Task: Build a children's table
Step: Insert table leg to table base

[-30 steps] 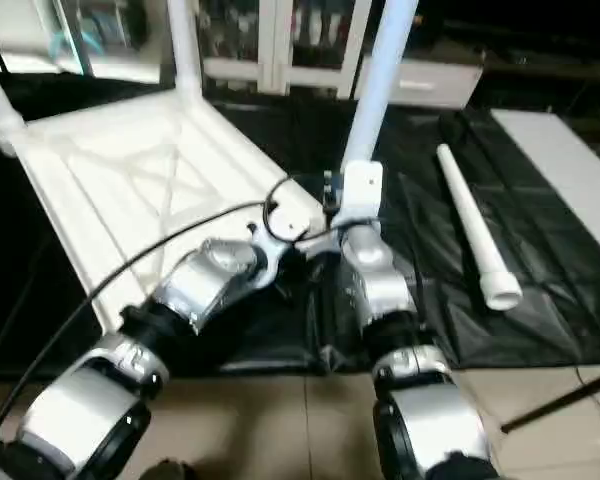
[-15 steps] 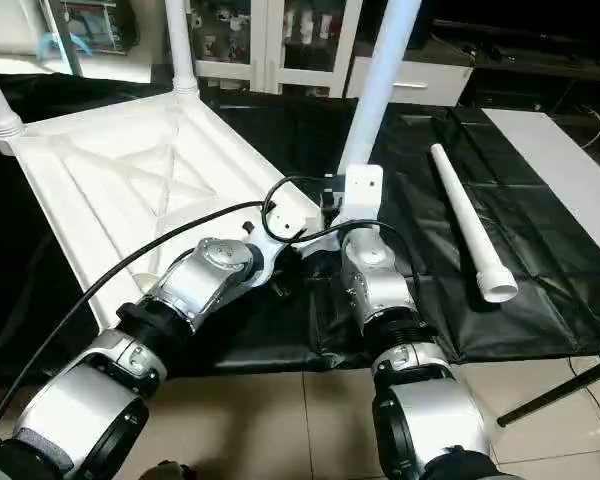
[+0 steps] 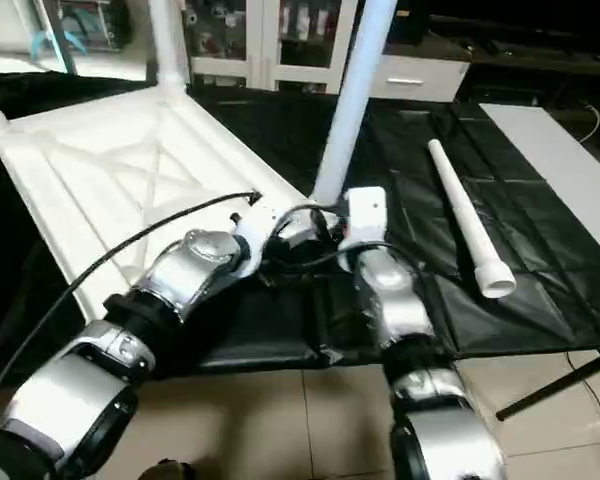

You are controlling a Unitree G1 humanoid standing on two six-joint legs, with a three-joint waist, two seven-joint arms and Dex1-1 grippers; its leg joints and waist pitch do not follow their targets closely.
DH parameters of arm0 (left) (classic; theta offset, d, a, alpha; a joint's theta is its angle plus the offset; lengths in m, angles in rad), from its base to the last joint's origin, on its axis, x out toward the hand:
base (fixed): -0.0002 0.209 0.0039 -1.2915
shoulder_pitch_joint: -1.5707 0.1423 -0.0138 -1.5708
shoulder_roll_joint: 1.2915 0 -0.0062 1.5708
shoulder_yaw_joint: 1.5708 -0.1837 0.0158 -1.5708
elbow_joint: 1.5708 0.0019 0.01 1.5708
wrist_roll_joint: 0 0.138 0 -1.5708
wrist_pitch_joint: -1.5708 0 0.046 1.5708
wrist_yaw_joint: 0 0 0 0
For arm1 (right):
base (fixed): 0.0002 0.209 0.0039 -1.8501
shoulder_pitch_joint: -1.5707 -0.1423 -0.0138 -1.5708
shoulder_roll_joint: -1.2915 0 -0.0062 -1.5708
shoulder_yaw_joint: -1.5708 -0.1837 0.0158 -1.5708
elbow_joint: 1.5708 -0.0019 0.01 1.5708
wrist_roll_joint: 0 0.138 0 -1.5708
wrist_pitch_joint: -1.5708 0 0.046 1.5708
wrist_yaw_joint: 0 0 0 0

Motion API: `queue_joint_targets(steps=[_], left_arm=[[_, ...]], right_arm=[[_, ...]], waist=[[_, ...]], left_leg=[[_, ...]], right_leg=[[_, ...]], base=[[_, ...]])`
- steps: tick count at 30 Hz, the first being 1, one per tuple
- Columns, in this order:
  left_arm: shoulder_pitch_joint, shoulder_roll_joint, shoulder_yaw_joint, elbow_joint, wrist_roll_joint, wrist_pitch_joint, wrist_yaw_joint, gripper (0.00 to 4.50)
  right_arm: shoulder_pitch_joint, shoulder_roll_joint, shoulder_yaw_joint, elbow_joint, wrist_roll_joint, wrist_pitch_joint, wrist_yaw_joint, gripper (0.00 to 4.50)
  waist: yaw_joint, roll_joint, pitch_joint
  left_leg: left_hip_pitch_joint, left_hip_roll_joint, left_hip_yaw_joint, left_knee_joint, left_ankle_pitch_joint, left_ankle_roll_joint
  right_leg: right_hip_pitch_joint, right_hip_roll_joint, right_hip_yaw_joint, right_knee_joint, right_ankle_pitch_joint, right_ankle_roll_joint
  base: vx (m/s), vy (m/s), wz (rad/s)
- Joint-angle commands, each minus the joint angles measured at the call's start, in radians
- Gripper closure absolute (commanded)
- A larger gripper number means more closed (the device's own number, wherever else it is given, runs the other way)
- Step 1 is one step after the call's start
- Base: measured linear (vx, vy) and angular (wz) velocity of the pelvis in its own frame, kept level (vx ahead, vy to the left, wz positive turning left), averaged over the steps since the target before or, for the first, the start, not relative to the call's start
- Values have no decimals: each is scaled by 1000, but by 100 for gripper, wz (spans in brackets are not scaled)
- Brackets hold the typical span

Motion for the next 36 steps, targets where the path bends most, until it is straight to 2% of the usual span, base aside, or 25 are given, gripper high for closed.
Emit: queue_joint_targets(steps=[1, 2, 4, 5, 7, 8, 9, 10, 12, 14, 16, 19, 22, 24, 25, 27, 36], left_arm=[[-35, 14, 15, -13, 10, -51, -7, 450], [-33, 15, 13, -15, 9, -53, -15, 450], [-24, 20, 5, -23, 7, -64, -44, 450], [-17, 23, 0, -31, 5, -62, -59, 450], [-2, 31, -13, -42, 7, -68, -87, 450], [8, 36, -21, -51, 8, -74, -103, 450], [13, 40, -26, -54, 9, -81, -115, 450], [20, 43, -29, -60, 8, -81, -127, 450], [30, 48, -35, -70, 8, -89, -151, 450], [41, 54, -43, -86, 9, -99, -179, 450], [53, 59, -49, -103, 7, -106, -212, 450], [61, 65, -56, -116, 8, -111, -231, 450], [86, 78, -67, -154, -1, -111, -275, 450], [97, 85, -73, -170, -2, -114, -295, 450], [105, 89, -76, -183, -5, -111, -309, 450], [121, 98, -83, -210, -7, -111, -333, 450], [188, 147, -117, -325, -29, -125, -473, 450]], right_arm=[[31, -28, -11, -83, 20, 26, 33, 39], [40, -33, -12, -102, 24, 31, 40, 26], [64, -53, -14, -155, 31, 47, 63, 11], [77, -67, -15, -184, 36, 58, 81, 5], [100, -100, -14, -234, 47, 77, 133, 5], [109, -120, -12, -255, 60, 90, 174, 5], [119, -133, -12, -279, 69, 106, 201, 5], [127, -149, -10, -298, 77, 117, 234, 5], [144, -175, -6, -336, 100, 141, 291, 5], [157, -201, -4, -368, 127, 165, 352, 5], [166, -227, 5, -388, 136, 181, 408, 5], [171, -242, 9, -399, 140, 195, 437, 5], [180, -287, 31, -413, 143, 219, 519, 5], [182, -299, 37, -420, 147, 234, 546, 5], [184, -308, 41, -425, 148, 241, 564, 5], [186, -322, 47, -434, 149, 252, 591, 5], [183, -387, 57, -463, 182, 300, 732, 5]], waist=[[10, -7, -86], [10, -1, -86], [9, -5, -85], [10, 2, -84], [12, -3, -82], [14, 8, -82], [15, 2, -82], [17, 1, -82], [22, 4, -81], [24, 1, -80], [24, -2, -81], [27, 2, -78], [28, 0, -77], [28, 0, -77], [28, -5, -77], [31, -2, -77], [46, -5, -78]], left_leg=[[28, -1, -2, -38, -67, 91], [29, -1, -3, -38, -63, 91], [30, -2, -1, -38, -79, 92], [33, 0, -1, -39, -100, 89], [34, 2, 0, -39, -124, 83], [35, 3, -2, -40, -125, 78], [35, 3, 0, -39, -127, 76], [36, 3, -1, -40, -128, 76], [36, 5, -1, -40, -135, 70], [36, 4, -1, -41, -155, 66], [35, 6, -1, -42, -158, 62], [38, 7, -1, -44, -186, 48], [39, 8, -2, -45, -209, 36], [38, 8, -2, -44, -207, 35], [36, 7, -1, -44, -201, 38], [36, 8, -1, -44, -198, 39], [39, 10, 1, -41, -179, 46]], right_leg=[[63, -36, 31, -53, 191, -229], [63, -36, 31, -52, 196, -231], [61, -35, 32, -56, 181, -238], [58, -36, 33, -57, 156, -244], [58, -37, 34, -61, 125, -241], [58, -38, 34, -60, 123, -240], [57, -36, 35, -61, 125, -241], [58, -35, 35, -62, 124, -241], [56, -36, 35, -61, 118, -242], [57, -37, 35, -64, 93, -242], [57, -37, 35, -64, 77, -239], [50, -38, 37, -69, 26, -236], [49, -39, 37, -72, -11, -227], [48, -39, 38, -72, -10, -225], [48, -38, 38, -72, -6, -225], [47, -40, 39, -71, -10, -223], [44, -41, 40, -68, -9, -220]], base=[[0, 0, 0], [0, 0, 0], [0, 0, 0], [0, 0, 0], [0, 0, 0], [0, 0, 0], [0, 0, 0], [0, 0, 0], [0, 0, 0], [0, 0, 0], [0, 0, 0], [0, 0, 0], [0, 0, 0], [0, 0, 0], [0, 0, 0], [0, 0, 0], [0, 0, 0]])
